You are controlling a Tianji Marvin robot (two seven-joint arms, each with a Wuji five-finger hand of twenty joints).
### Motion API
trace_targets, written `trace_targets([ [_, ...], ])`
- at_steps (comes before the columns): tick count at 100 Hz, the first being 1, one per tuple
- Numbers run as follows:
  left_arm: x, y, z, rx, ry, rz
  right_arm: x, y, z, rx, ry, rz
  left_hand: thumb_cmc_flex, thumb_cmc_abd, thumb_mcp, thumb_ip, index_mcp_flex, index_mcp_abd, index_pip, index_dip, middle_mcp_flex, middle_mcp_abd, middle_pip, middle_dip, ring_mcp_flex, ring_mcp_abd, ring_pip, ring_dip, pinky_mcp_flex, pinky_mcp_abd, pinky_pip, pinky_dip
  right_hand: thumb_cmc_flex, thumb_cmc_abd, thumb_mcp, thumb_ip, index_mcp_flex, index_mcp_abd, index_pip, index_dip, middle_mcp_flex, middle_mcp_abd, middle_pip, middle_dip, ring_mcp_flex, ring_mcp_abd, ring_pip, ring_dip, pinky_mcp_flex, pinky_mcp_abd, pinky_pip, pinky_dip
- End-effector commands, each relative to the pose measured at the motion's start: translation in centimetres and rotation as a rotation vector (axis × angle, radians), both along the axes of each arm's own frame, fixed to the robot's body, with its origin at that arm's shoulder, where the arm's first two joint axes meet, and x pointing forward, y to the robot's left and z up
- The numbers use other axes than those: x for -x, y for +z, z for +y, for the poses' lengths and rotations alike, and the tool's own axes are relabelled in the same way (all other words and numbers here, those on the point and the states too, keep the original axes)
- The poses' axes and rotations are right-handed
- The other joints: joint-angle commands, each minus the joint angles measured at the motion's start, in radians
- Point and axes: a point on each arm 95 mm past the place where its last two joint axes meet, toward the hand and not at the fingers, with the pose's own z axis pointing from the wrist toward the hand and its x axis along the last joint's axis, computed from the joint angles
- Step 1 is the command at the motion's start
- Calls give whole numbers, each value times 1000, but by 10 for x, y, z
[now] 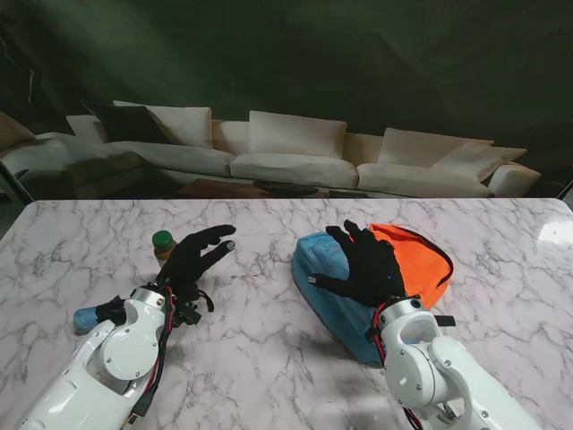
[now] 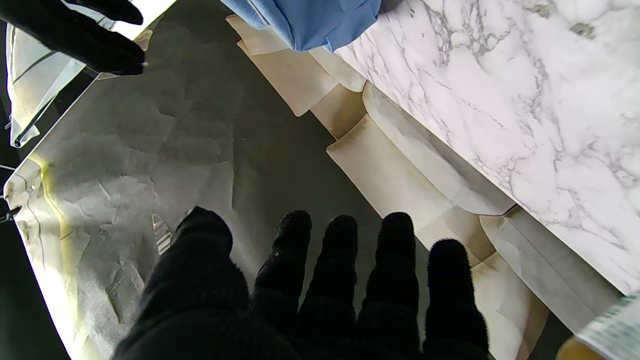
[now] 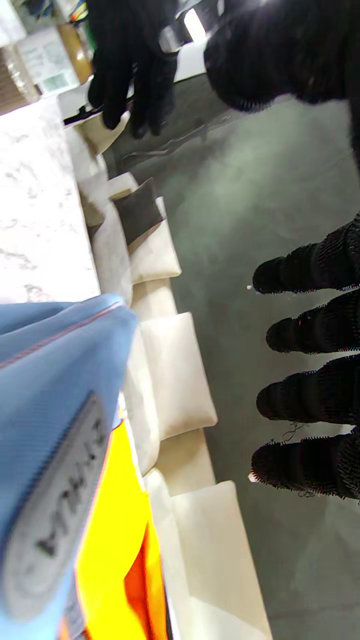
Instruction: Put the umbrella and water cup into the side pockets of the backpack
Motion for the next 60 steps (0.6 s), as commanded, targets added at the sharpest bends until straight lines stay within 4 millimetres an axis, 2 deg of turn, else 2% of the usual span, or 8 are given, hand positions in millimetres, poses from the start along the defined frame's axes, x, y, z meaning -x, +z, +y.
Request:
trace_targets([
  [1, -1, -1, -3, -17, -19, 6, -4, 0, 5, 25, -6, 14, -9, 49, -10, 7, 5, -7, 3, -3, 10, -11, 15, 10, 23, -8, 15, 11, -14, 15, 19, 6, -52, -39, 21, -26, -41, 44, -60, -28, -14, 19, -64, -29, -38, 0, -33, -26, -26, -3, -53, -19],
  [10, -2, -3, -3, -34, -20, 14, -9, -5, 9, 64, -37, 53, -9, 50, -10, 7, 3, -6, 2, -3, 8, -9, 14, 10, 22, -8, 14, 10, -15, 16, 17, 5, -67, -64, 40, -32, -61, 70, -117, -31, 8, 41, -123, -56, -39, 10, -33, -31, -26, -10, -84, -22],
  [17, -2, -3, -3, -30, -19, 15, -12, -10, 11, 84, -64, 82, -10, 50, -10, 7, 3, -6, 2, -3, 8, -11, 14, 10, 22, -8, 14, 10, -15, 15, 16, 5, -71, -86, 50, -38, -52, 122, -173, -45, 41, 113, -168, -94, -12, 36, -28, -28, -2, -23, -114, -35],
  [30, -1, -2, -3, -22, -16, 10, -16, -19, 15, 136, -123, 139, -12, 49, -10, 7, 3, -7, 2, -3, 8, -12, 14, 10, 22, -10, 13, 10, -14, 16, 16, 5, -69, -107, 54, -44, -40, 170, -174, -54, 32, 174, -172, -109, -2, 56, -26, -24, 11, -32, -138, -52],
  [42, -1, -2, -2, -18, -11, 11, -21, -26, 18, 187, -174, 154, -12, 50, -10, 7, 1, -7, 1, -4, 6, -10, 14, 10, 21, -10, 13, 10, -15, 16, 15, 5, -76, -101, 58, -46, -31, 195, -169, -55, 33, 194, -171, -112, 3, 64, -26, -22, 24, -34, -148, -63],
  [60, -1, -3, -2, -13, -9, 12, -27, -37, 21, 221, -222, 201, -13, 50, -10, 6, 1, -7, 1, -4, 7, -12, 15, 10, 22, -10, 13, 10, -14, 15, 15, 5, -83, -93, 56, -49, -34, 198, -168, -58, 48, 186, -166, -112, 7, 63, -24, -19, 25, -37, -156, -74],
])
